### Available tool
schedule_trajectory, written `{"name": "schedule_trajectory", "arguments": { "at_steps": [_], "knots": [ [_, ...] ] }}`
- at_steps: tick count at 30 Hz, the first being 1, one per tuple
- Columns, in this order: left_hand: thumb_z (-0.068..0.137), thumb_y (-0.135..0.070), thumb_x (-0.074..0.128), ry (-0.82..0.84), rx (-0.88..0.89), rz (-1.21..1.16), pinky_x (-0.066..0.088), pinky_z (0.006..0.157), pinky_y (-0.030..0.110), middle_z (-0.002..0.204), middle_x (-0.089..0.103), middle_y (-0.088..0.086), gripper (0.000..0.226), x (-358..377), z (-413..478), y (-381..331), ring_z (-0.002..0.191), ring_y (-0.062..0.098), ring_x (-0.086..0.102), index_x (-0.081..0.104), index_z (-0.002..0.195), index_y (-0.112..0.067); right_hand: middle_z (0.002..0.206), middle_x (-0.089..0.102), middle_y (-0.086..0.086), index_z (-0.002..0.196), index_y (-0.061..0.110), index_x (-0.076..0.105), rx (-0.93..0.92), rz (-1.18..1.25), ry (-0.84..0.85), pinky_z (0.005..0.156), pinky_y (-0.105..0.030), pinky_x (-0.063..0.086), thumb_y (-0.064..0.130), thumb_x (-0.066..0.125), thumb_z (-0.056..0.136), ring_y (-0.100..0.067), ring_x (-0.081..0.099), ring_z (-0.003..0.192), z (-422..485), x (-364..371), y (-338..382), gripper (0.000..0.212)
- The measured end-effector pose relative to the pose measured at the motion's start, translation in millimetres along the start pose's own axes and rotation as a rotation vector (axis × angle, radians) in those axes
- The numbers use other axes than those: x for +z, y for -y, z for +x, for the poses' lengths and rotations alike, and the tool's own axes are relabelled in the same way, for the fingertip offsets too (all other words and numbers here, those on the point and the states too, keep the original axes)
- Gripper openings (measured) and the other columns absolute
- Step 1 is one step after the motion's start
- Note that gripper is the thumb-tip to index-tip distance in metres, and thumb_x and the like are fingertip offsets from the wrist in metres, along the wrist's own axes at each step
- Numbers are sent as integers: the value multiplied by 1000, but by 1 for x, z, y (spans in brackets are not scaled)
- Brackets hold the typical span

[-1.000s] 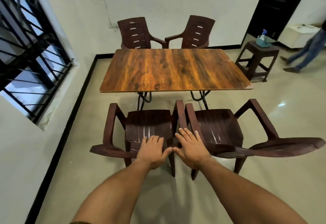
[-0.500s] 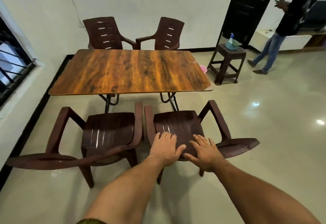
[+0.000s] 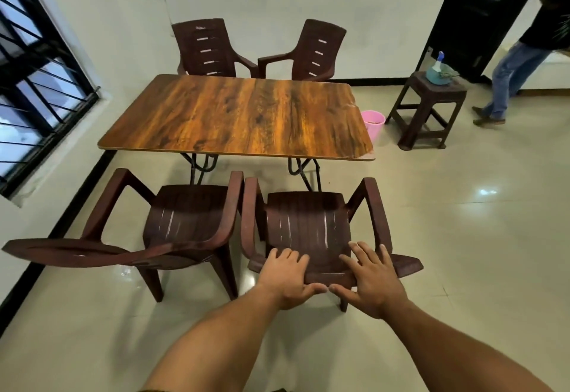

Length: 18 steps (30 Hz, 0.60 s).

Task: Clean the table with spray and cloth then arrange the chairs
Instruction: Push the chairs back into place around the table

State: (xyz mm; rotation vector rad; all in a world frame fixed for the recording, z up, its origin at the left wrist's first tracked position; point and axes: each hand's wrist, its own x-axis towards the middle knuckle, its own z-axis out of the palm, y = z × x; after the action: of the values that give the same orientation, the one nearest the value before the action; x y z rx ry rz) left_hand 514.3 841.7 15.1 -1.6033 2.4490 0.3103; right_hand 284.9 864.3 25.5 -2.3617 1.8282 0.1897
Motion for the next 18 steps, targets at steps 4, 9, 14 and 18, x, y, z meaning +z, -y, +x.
{"name": "schedule_trajectory", "arguments": {
  "at_steps": [4, 9, 14, 18],
  "knots": [
    [79, -93, 8, 17, -42, 14, 16, 122, 56, 153, 43, 10, 108, -6, 9, 10, 144, 30, 32, 32, 153, -18, 167, 12, 2, 152, 37, 37, -20, 38, -65, 123, -52, -6, 95, 4, 75, -17, -2, 154, 19, 0, 1, 102],
    [81, -90, 13, 35, -118, 5, 10, 123, 58, 154, 40, 11, 105, -17, 20, 20, 146, 31, 28, 29, 155, -18, 168, 8, 2, 153, 39, 33, -15, 28, -50, 121, -51, -13, 93, 12, 80, -17, -7, 154, 43, 0, 1, 93],
    [80, -91, 12, 44, -104, 5, 6, 123, 58, 157, 37, 11, 106, -17, 30, 21, 149, 30, 24, 27, 156, -18, 168, 5, 3, 154, 39, 30, -12, 21, -29, 121, -50, -12, 93, 12, 80, -17, -9, 154, 49, -2, -5, 93],
    [79, -92, 11, 59, -107, 3, 7, 124, 56, 159, 35, 10, 108, -16, 27, 25, 150, 29, 23, 27, 157, -19, 168, 4, 3, 154, 39, 28, -19, 24, -22, 121, -50, -13, 92, 12, 80, -17, -10, 153, 48, -1, -2, 93]
  ]
}}
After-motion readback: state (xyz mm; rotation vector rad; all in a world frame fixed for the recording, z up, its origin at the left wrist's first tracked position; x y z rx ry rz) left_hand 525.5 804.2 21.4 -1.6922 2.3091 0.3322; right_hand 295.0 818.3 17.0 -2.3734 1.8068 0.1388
